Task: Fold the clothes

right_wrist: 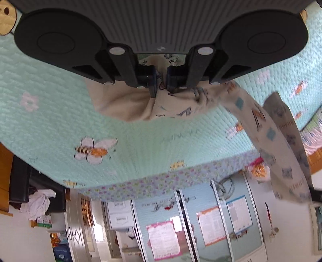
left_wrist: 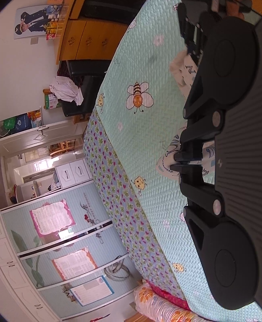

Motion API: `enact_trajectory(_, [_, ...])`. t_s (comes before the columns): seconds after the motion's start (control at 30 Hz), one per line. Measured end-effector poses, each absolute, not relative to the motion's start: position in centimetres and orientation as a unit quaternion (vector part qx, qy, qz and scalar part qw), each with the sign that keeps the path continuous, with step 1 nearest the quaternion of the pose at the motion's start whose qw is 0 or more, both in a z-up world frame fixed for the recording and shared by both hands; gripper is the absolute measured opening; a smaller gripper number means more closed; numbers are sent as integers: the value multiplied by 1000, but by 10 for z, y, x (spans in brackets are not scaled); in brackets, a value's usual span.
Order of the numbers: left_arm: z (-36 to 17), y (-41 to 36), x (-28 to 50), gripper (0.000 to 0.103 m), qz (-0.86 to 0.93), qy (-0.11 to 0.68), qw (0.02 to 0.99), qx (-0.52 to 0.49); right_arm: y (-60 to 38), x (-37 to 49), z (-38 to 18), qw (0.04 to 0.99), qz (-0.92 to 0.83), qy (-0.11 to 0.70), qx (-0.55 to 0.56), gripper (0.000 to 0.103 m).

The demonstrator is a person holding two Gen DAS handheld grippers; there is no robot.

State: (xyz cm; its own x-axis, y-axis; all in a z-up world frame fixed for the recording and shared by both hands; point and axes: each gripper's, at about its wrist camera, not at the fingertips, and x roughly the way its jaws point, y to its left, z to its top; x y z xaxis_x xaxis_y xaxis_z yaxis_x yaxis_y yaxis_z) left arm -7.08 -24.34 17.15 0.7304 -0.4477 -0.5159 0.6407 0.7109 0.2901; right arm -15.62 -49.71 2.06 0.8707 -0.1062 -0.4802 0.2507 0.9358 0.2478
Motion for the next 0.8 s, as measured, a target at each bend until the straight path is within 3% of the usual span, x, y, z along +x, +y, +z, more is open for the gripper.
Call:
enact_trajectory(0.23, [176,-242,-69,2,-278,187,910,245,-488,-179,86,974,-59,141,169,8])
enact_trajectory(0.4, [174,-243,-67,2,-270,177,912,254,-508,-201,101,966,-42,96,237,7])
enact_trajectory(0.8, [144,-265,-72,2,-288,195,897,274,-564,-226,-9,910,-155,172,343,7])
